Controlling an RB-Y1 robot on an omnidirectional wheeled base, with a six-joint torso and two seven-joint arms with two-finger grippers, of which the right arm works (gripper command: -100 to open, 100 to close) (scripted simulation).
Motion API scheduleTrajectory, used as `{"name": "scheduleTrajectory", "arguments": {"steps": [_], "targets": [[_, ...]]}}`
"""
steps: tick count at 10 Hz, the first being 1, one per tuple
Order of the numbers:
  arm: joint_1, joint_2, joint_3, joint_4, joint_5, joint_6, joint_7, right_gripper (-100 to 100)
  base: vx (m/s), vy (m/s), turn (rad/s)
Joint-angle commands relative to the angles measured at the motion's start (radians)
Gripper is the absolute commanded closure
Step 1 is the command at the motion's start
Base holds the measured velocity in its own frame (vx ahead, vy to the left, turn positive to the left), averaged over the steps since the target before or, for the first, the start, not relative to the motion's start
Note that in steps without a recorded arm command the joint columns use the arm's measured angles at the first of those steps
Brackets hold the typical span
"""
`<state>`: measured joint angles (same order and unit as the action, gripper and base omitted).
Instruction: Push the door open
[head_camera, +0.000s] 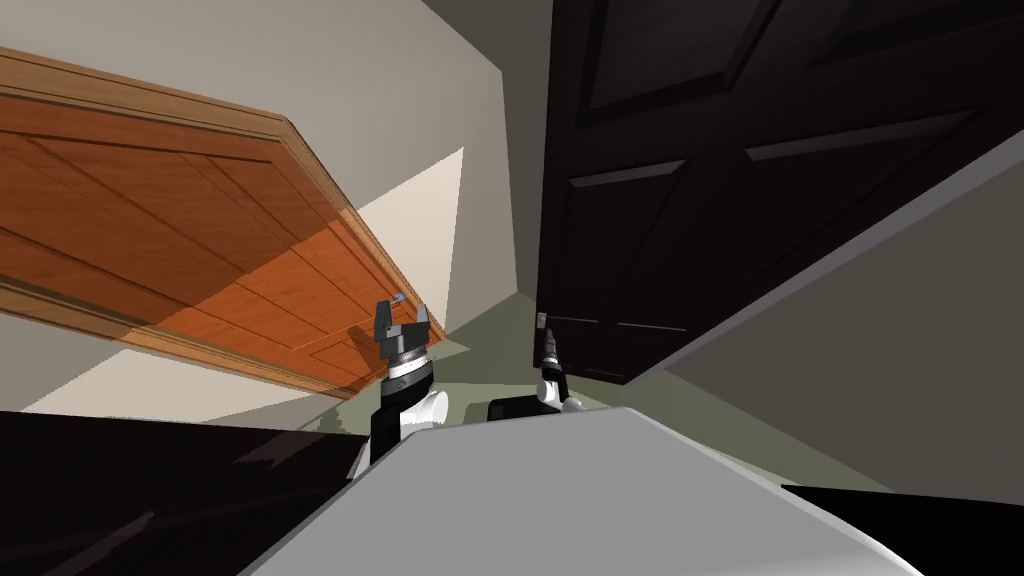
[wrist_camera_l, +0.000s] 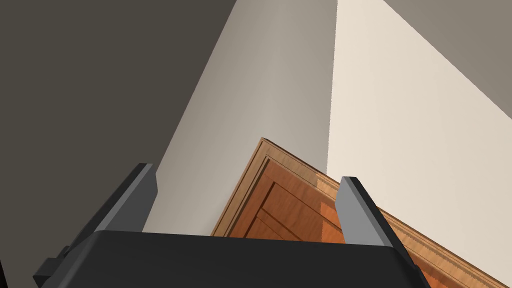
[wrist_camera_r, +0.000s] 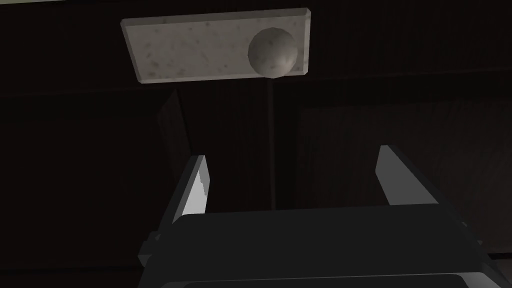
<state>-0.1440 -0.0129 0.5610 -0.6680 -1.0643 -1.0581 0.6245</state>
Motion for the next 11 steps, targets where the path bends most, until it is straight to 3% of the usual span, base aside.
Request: {"name": "scheduleTrajectory", "arguments": {"steps": [1,3,6,8,9,10,11], "targets": [[0.013,0.018,0.01,-0.022,-0.025,-0.008,0.022,-100,-0.104,0.107,0.063],[0.012,-0.006,0.003,-0.016,-0.012,-0.005,0.012,-100,0.01,0.001,0.002],[0.004,-0.031,-0.014,-0.007,0.0,0.004,-0.005,-100,0.212,-0.076,0.017],[-0.001,-0.024,-0.026,0.0,0.009,0.009,-0.018,-100,0.266,0.001,0.009],[-0.004,-0.01,-0.033,0.003,0.013,0.012,-0.024,-100,0.23,0.02,-0.026],[-0.003,-0.015,-0.028,0.014,0.011,0.004,-0.024,-100,0.091,0.006,-0.017],[-0.003,-0.015,-0.028,0.014,0.011,0.004,-0.024,100,-0.017,0.003,0.018]]}}
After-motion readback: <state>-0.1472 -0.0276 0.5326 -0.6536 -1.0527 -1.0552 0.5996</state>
